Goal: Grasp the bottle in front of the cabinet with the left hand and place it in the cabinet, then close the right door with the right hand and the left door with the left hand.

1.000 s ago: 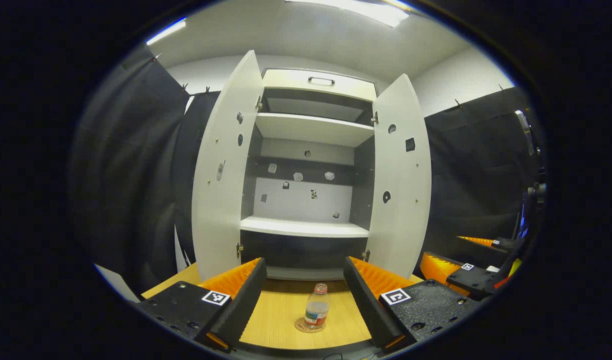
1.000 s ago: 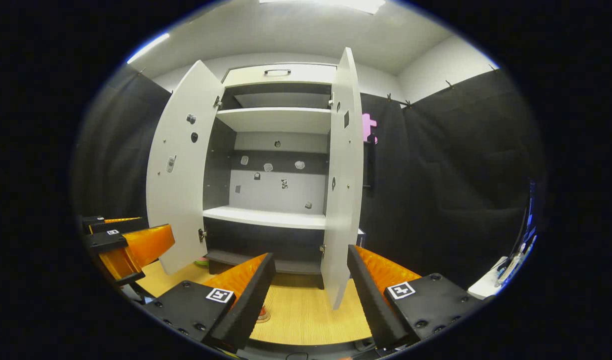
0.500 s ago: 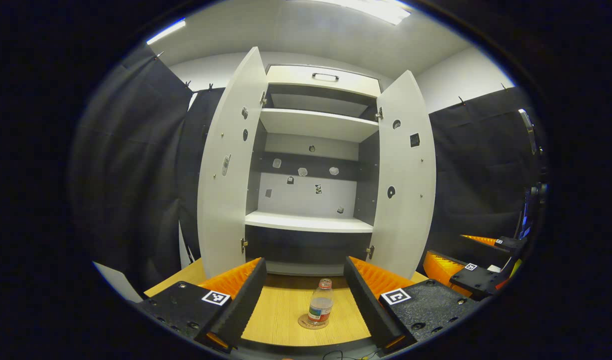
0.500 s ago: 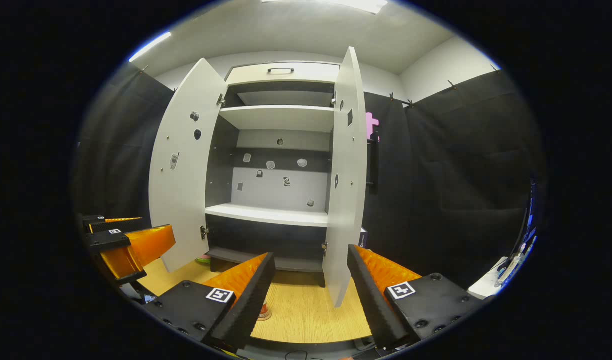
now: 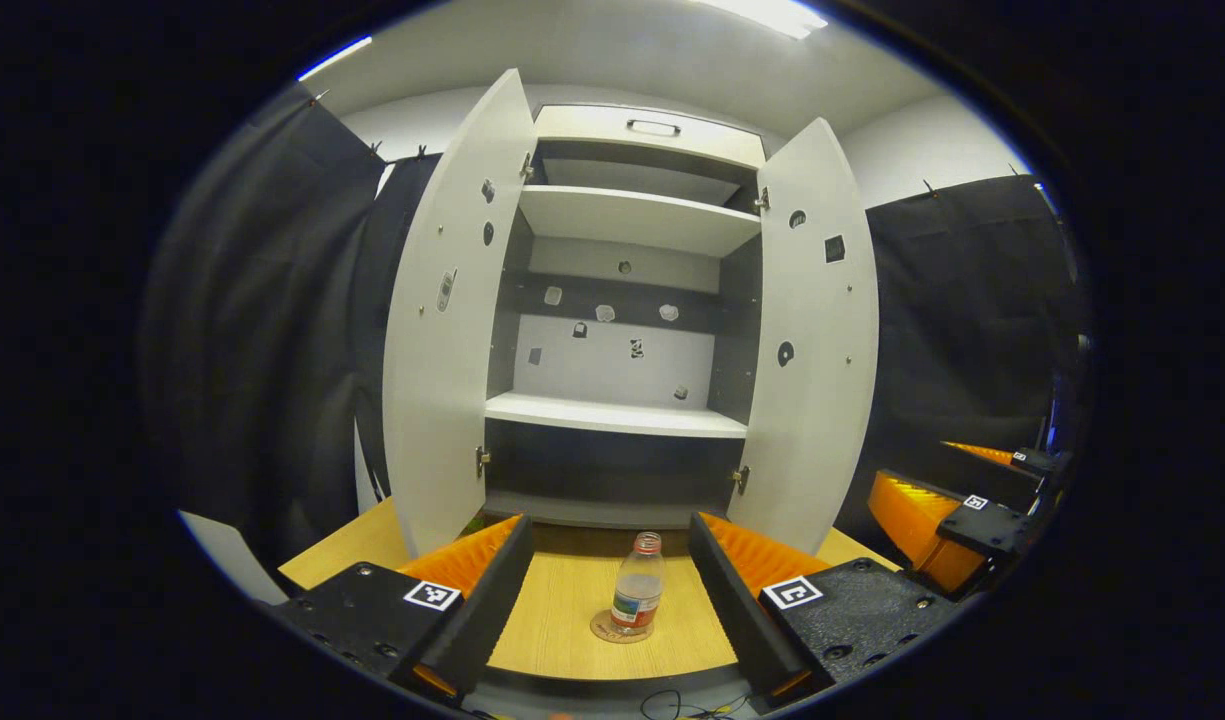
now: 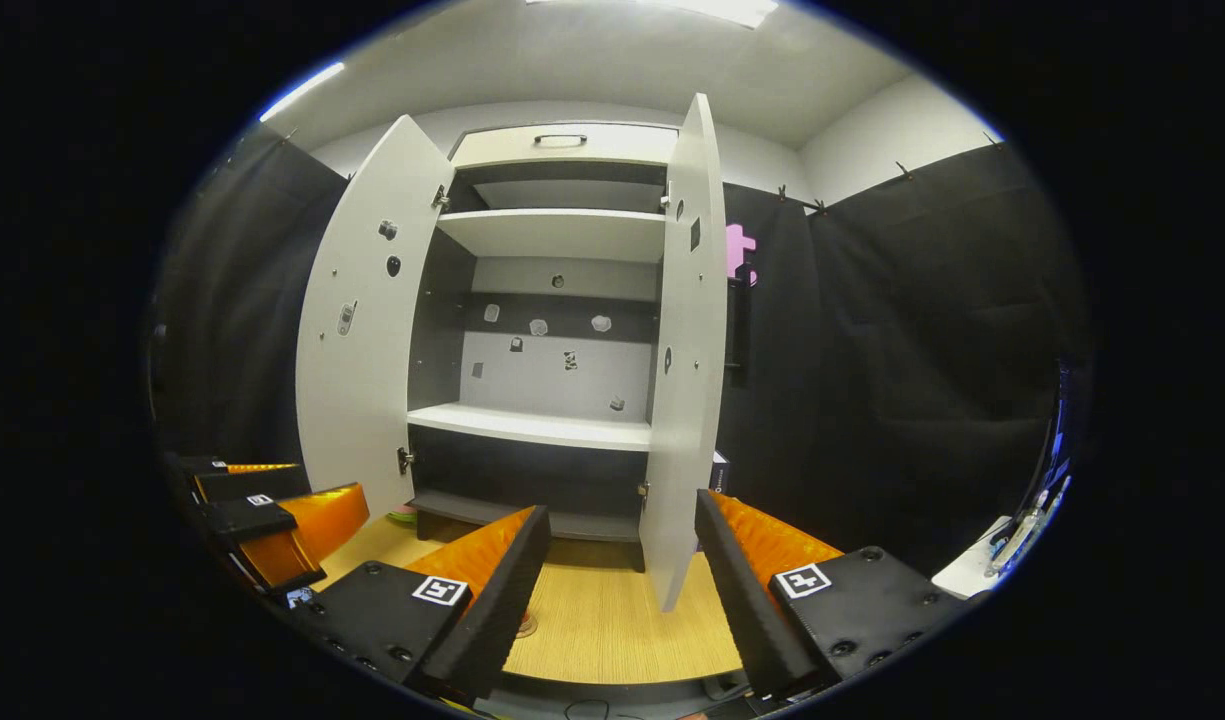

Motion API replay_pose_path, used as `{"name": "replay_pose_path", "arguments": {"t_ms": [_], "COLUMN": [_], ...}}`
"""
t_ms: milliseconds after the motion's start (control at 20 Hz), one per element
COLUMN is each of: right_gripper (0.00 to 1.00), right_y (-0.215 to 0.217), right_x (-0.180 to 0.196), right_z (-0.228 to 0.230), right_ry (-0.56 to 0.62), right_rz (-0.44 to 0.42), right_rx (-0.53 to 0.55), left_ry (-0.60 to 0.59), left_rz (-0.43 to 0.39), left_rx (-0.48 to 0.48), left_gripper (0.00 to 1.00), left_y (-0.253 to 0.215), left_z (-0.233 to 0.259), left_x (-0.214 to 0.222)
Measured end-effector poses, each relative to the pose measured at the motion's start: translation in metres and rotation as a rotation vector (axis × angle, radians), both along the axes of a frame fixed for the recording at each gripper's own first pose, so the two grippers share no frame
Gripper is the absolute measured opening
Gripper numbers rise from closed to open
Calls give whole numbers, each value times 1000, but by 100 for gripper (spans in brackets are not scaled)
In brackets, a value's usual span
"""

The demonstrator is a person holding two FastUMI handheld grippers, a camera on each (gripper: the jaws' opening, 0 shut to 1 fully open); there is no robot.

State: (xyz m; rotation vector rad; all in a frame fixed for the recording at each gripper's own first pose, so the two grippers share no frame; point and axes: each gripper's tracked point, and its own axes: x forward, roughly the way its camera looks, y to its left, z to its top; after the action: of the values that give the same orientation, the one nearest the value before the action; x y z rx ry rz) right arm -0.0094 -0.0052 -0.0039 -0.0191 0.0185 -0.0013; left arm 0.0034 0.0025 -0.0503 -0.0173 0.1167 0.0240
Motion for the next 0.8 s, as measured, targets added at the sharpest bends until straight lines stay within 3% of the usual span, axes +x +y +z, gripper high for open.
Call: {"name": "replay_pose_path", "arguments": {"t_ms": [800], "right_gripper": [95], "right_y": [-46], "right_x": [5], "right_z": [-8], "right_ry": [45], "right_rz": [-39], "right_rx": [1], "left_ry": [233], "left_rz": [-71], "left_rx": [38], "left_gripper": [95], "left_y": [-39], "left_z": [-161], "left_x": [64]}}
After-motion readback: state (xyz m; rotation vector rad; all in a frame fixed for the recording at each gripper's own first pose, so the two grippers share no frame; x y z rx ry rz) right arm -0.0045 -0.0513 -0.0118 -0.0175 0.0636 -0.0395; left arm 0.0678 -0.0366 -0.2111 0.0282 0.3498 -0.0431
